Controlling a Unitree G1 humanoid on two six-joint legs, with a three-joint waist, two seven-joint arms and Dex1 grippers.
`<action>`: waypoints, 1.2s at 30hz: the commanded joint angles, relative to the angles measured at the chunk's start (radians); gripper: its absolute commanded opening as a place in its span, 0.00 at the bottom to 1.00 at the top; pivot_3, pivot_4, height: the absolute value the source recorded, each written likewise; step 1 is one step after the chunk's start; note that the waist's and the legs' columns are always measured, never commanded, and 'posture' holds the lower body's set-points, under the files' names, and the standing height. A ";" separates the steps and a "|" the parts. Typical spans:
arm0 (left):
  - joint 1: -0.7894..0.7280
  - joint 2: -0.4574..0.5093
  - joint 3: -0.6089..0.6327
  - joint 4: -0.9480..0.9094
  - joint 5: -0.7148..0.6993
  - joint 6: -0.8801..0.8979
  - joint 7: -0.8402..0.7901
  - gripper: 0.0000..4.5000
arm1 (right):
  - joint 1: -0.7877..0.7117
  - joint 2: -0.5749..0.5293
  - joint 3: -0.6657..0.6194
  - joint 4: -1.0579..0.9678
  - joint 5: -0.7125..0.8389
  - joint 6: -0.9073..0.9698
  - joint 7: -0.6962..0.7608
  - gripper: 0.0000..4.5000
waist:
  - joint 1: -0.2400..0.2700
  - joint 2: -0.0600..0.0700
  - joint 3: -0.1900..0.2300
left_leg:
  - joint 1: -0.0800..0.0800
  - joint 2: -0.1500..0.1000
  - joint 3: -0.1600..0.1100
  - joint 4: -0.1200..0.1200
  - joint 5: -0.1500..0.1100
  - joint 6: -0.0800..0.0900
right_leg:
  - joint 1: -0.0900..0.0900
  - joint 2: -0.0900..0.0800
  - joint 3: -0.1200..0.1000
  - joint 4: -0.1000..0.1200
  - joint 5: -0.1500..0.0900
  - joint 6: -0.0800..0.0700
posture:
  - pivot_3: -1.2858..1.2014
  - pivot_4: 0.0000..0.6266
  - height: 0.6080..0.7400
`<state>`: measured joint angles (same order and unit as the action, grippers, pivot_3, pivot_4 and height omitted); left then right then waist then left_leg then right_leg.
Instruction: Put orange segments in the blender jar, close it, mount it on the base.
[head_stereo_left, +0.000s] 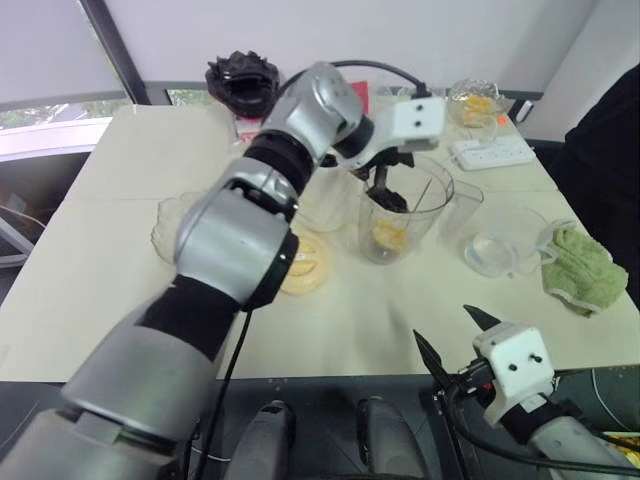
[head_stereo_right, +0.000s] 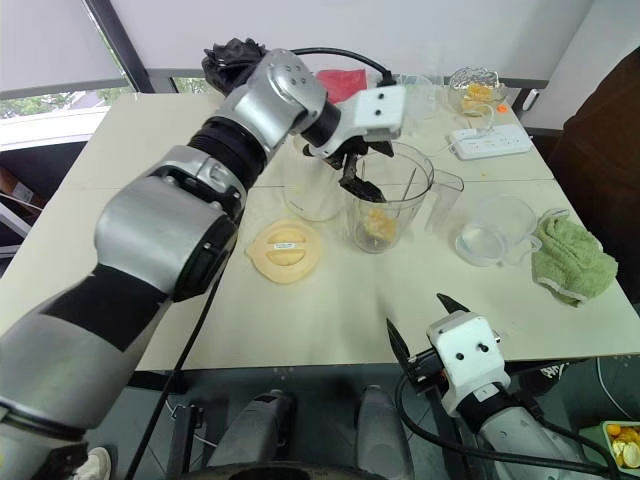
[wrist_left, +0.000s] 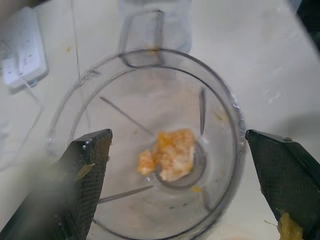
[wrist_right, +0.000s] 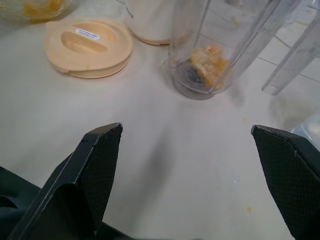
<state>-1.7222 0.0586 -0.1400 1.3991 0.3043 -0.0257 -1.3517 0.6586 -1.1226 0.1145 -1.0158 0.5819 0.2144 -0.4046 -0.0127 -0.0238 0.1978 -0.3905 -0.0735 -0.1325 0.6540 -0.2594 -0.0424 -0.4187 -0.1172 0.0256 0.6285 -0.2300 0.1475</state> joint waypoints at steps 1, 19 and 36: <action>-0.003 0.026 0.063 -0.034 -0.072 0.040 -0.062 0.99 | -0.016 -0.024 -0.035 -0.031 0.039 0.026 0.026 0.96 | 0.001 0.000 0.000 | 0.000 0.000 0.000 0.000 0.000 0.000 | 0.000 0.000 0.000 0.000 0.000 0.000 | 0.52 0.24 1.00; 0.045 0.241 0.274 -0.112 -0.299 0.218 0.008 0.99 | -0.195 0.170 -0.281 -0.006 0.122 0.245 0.170 0.96 | 0.000 0.000 0.000 | 0.000 0.000 -0.001 0.003 0.000 0.001 | 0.001 0.001 0.000 0.001 0.001 -0.002 | 0.52 0.24 1.00; 0.805 0.405 0.262 -1.205 -0.475 0.730 0.247 0.99 | -0.515 0.467 -0.231 0.282 -0.105 0.359 0.273 0.96 | -0.006 0.003 -0.002 | 0.000 0.001 -0.002 0.005 0.000 0.001 | 0.000 0.001 0.000 0.004 0.002 -0.003 | 0.52 0.24 1.00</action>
<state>-0.9364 0.4533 0.1291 0.3134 -0.1431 0.6594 -1.1380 0.1626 -0.6701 -0.1191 -0.7461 0.5144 0.5831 -0.1287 -0.0187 -0.0205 0.1959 -0.3901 -0.0723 -0.1346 0.6588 -0.2599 -0.0419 -0.4187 -0.1164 0.0262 0.6324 -0.2278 0.1443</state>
